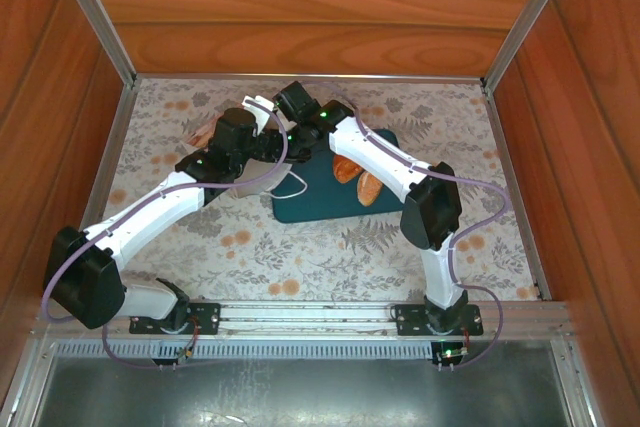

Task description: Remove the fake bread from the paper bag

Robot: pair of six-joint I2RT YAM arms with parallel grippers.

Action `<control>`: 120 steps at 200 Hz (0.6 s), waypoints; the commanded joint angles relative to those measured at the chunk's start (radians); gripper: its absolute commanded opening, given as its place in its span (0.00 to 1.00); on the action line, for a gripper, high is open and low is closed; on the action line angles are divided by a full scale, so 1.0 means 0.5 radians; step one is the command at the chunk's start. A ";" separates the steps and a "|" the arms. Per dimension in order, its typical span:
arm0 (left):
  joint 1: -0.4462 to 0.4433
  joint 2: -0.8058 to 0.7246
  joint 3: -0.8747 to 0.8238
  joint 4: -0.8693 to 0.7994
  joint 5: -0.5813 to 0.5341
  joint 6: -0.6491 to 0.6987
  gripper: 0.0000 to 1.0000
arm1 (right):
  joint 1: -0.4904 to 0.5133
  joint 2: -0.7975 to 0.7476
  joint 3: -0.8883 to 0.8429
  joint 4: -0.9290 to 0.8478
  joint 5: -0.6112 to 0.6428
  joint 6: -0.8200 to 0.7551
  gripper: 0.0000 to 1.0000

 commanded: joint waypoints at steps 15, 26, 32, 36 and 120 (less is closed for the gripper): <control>-0.012 -0.027 0.058 0.022 0.090 -0.032 0.00 | 0.008 0.030 0.061 0.095 -0.014 -0.012 0.38; -0.013 -0.033 0.057 0.021 0.088 -0.030 0.00 | 0.008 0.020 0.043 0.110 -0.014 -0.007 0.36; -0.012 -0.036 0.056 0.024 0.090 -0.028 0.00 | 0.007 0.013 0.028 0.124 -0.014 -0.006 0.36; -0.011 -0.036 0.058 0.022 0.086 -0.027 0.00 | 0.005 0.006 0.021 0.132 -0.014 -0.004 0.35; -0.006 -0.035 0.055 0.019 0.052 -0.021 0.00 | -0.002 -0.082 -0.013 0.020 0.289 0.050 0.36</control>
